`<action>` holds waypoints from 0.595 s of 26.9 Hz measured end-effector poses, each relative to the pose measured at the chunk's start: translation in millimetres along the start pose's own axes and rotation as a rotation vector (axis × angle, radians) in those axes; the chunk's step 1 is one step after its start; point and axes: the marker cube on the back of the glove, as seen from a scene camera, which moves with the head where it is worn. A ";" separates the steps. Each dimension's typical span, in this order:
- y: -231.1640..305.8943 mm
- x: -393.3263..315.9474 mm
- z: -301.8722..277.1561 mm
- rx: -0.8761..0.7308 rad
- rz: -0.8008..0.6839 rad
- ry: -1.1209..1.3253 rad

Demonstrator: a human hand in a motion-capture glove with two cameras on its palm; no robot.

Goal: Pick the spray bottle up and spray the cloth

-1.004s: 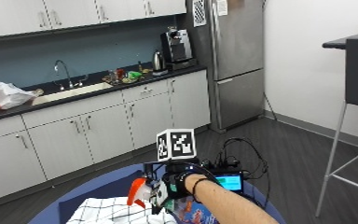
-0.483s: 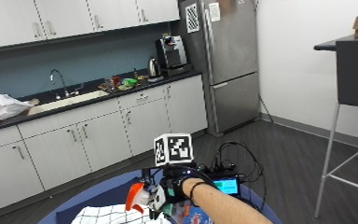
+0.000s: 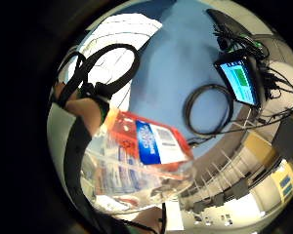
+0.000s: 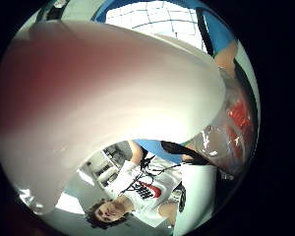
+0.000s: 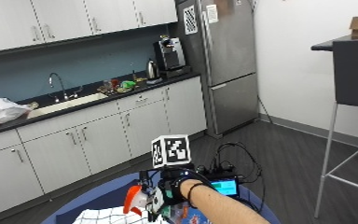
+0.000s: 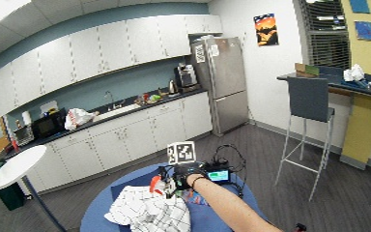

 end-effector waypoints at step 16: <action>3.2 -18.9 -4.1 0.014 -0.055 0.011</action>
